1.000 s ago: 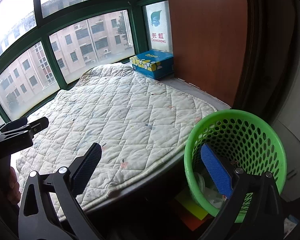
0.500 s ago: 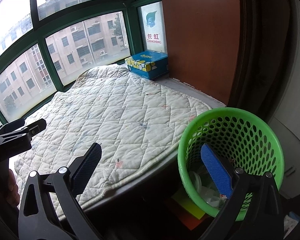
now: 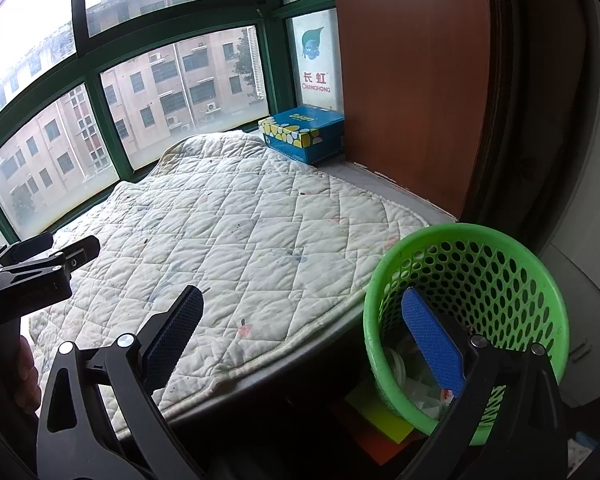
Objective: Collect trash
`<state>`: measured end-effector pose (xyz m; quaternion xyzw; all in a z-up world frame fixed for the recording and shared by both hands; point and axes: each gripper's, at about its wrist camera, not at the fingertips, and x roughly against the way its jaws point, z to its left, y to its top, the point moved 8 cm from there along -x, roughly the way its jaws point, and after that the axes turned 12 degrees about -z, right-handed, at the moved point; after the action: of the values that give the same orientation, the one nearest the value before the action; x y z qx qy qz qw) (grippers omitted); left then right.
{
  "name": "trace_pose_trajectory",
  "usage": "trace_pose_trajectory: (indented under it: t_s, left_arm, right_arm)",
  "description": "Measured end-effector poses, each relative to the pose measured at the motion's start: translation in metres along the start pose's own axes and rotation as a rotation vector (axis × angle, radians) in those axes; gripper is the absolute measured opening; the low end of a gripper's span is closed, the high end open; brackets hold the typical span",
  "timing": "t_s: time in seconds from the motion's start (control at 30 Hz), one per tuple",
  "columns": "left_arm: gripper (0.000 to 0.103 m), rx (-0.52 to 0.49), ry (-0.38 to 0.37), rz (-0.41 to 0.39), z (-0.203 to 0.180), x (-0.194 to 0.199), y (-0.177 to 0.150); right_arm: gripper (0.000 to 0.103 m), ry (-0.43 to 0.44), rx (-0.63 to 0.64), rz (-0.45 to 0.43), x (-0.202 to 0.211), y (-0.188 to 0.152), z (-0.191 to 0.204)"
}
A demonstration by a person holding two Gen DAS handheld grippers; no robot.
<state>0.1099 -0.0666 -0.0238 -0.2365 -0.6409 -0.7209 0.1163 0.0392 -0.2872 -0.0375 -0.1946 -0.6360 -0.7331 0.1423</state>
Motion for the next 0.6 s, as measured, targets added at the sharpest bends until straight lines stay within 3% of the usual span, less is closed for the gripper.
trace_pose_trajectory:
  t_s: [0.6]
  left_arm:
    - [0.096,0.004,0.026,-0.025,0.0042,0.0055,0.0023]
  right_arm:
    - [0.098,0.014,0.005,-0.008,0.0001,0.0008,0.0039]
